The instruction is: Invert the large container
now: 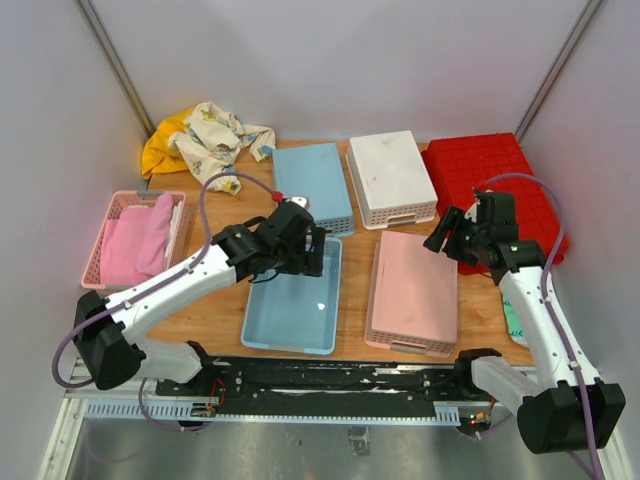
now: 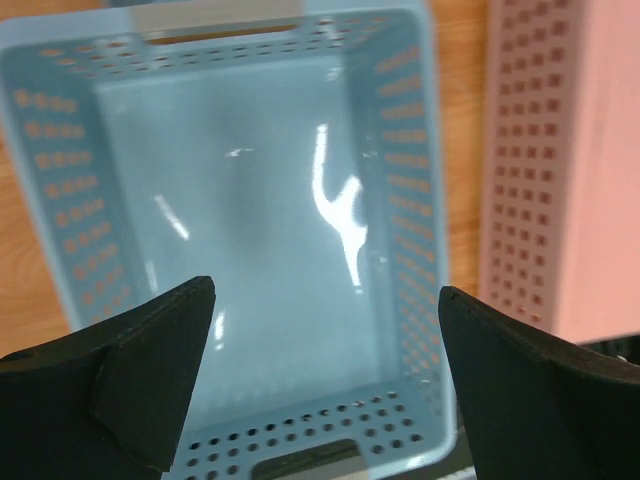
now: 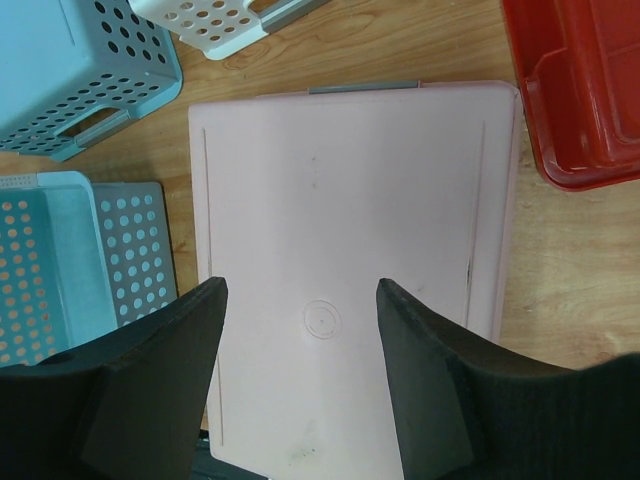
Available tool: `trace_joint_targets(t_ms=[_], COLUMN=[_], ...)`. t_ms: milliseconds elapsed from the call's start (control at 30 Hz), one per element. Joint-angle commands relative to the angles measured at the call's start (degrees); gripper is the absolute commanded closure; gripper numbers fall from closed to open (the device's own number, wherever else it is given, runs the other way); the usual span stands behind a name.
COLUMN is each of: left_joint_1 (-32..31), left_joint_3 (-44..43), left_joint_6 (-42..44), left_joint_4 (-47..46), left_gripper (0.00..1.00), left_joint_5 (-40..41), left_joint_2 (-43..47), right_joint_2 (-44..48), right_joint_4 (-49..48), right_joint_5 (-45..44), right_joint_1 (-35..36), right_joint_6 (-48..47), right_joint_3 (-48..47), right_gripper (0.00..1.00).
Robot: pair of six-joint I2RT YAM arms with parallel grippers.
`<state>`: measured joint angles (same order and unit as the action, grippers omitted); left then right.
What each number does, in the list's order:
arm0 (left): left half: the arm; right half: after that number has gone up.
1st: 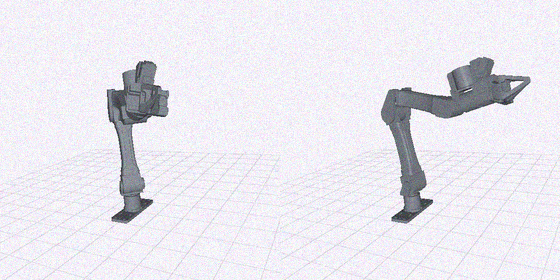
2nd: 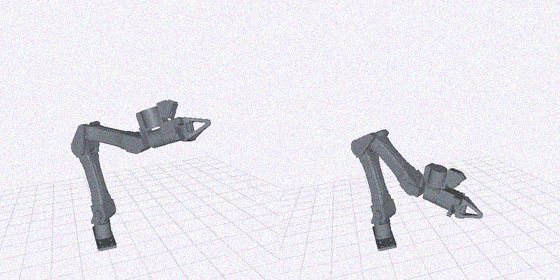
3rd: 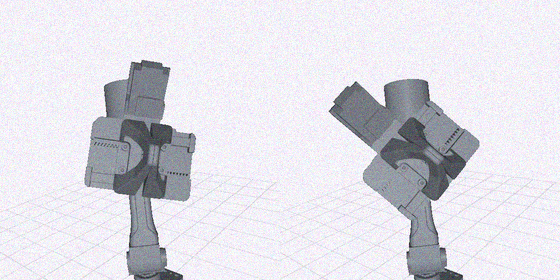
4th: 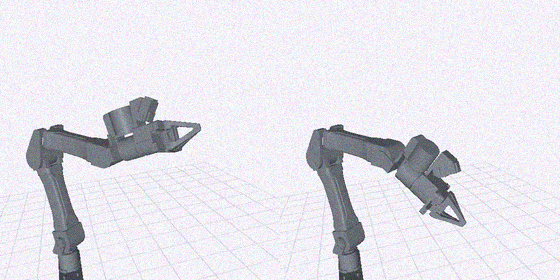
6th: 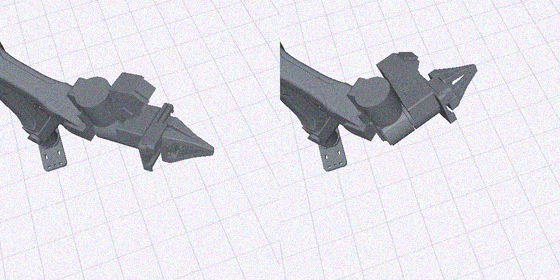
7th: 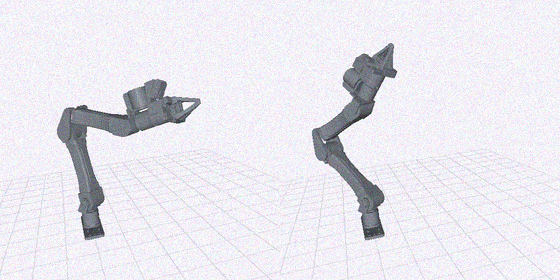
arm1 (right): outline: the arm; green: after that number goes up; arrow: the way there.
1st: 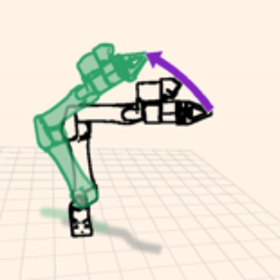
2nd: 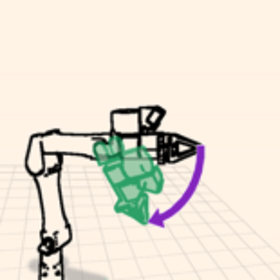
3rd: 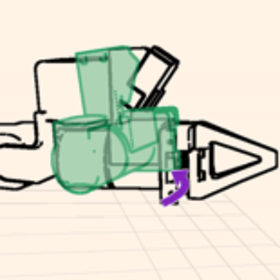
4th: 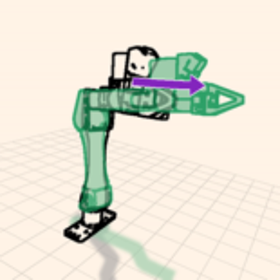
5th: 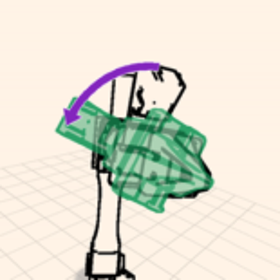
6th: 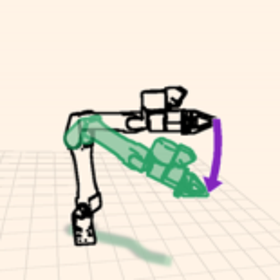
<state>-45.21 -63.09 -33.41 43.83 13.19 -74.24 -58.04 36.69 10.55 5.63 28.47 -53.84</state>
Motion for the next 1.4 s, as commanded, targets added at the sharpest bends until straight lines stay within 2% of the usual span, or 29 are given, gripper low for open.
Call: trace_joint_targets(t_ms=[0,233,367,533,633,833,967,1133,1233,1300,1367], left_joint_1=[-7.9,-13.8,-14.2,-14.6,-14.6,-14.6,-14.6,-14.6,-13.8,-11.4,-8.1], left_joint_3=[-5.7,-5.7,-2.2,0.1,1.3,3.3,1.9,-3.5,-7.6,-8.9,-6.2], left_joint_6=[-5.4,-10.4,-11.7,-12.6,-13.0,-13.6,-12.8,-8.6,-9.4,-11.1,-13.9], left_joint_4=[-0.2,-7.1,-12.5,-15.7,-16.4,-16.1,-12.7,-7.2,-5.1,-5.5,-10.2], left_gripper=[0.01,0.01,0.10,0.41,0.64,0.96,1.00,1.00,1.00,1.00,1.00], left_joint_5=[2.8,2.5,-0.8,-3.0,-3.4,-4.6,-6.6,-19.8,-22.8,-25.3,-29.6], left_joint_2=[-5.2,-13.8,-16.8,-17.2,-15.9,-12.9,-9.5,-2.5,0.6,2.3,5.4], right_joint_2=[1.3,2.9,3.1,3.3,3.2,2.9,2.7,2.4,1.9,1.9,2.4], right_joint_4=[-0.4,0.2,0.6,0.8,0.6,-0.5,-0.8,-0.9,-0.9,-1.0,-1.1], right_joint_5=[0.6,0.7,1.1,1.9,2.2,3.2,3.7,4.3,4.4,4.6,4.6], right_joint_1=[0.8,0.8,0.8,0.7,0.8,0.8,0.8,0.8,0.7,0.7,0.7], right_joint_6=[0.1,-0.8,-1.3,-1.8,-1.7,-1.5,-1.5,-2.3,-2.7,-2.5,-2.1], right_joint_3=[-0.3,0.1,0.1,0.0,-0.1,-0.2,-0.1,-0.5,-0.6,-0.6,-0.3], right_gripper=[0.37,0.37,0.36,0.37,0.37,0.37,0.37,0.38,0.38,0.38,0.38])
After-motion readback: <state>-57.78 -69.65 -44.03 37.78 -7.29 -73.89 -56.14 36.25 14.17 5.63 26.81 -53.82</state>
